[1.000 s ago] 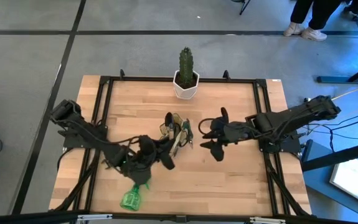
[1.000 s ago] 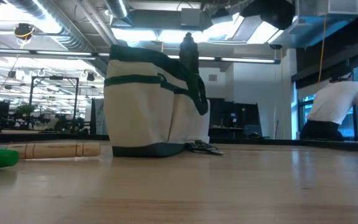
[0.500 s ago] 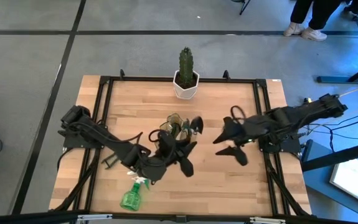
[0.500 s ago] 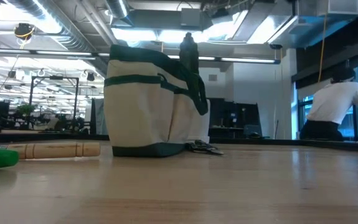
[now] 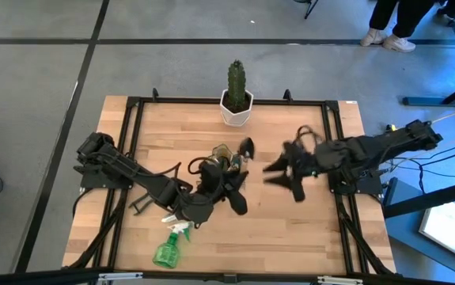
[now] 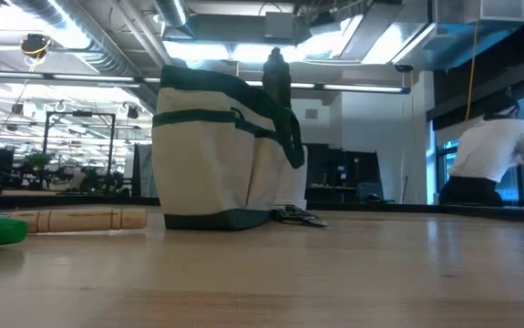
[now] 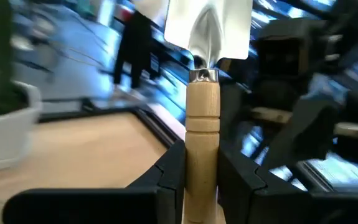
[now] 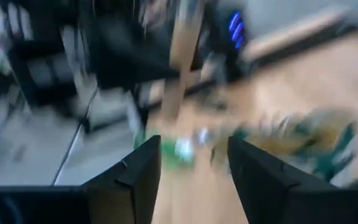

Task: Pick & Place Garden tools in Gardening bag
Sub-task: Put the right brown trowel into the green gardening bag

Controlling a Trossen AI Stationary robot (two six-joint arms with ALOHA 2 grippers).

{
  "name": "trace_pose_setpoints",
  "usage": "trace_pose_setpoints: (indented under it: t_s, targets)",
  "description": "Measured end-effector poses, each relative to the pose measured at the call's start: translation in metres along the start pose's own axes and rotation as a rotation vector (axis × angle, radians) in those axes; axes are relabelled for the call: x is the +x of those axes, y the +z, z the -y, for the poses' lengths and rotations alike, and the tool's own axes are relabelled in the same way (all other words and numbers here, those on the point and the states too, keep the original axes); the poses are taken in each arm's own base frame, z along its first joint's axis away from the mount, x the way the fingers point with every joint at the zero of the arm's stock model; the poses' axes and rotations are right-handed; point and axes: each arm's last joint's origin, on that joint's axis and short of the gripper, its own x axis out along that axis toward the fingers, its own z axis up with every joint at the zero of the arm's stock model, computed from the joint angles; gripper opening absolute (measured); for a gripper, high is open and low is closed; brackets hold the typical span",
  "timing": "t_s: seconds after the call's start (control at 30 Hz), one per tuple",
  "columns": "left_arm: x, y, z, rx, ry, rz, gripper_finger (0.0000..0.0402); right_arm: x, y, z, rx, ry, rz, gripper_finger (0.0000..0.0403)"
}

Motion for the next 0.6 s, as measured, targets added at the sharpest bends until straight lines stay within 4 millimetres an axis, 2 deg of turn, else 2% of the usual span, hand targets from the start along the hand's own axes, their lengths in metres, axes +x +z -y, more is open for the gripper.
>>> trace_pose_setpoints:
  t_s: [0.1, 0.2, 0.4, 0.6]
  targets:
    - [0.001, 0.001, -0.002, -0.028, 0.043, 0.038, 0.0058, -0.012, 0.018, 0.0, 0.005, -0.012, 0.177, 0.0181]
    - [0.005, 0.003, -0.003, -0.014, 0.05, 0.041, 0.0058, -0.011, 0.03, 0.003, -0.01, 0.005, 0.265, 0.018]
    - [0.017, 0.009, -0.006, -0.003, 0.075, 0.066, 0.0058, 0.015, 0.029, 0.018, 0.02, 0.008, 0.196, 0.018]
    - [0.033, 0.01, -0.013, 0.03, 0.07, 0.032, 0.0058, 0.023, 0.029, 0.022, 0.023, -0.007, 0.198, 0.018]
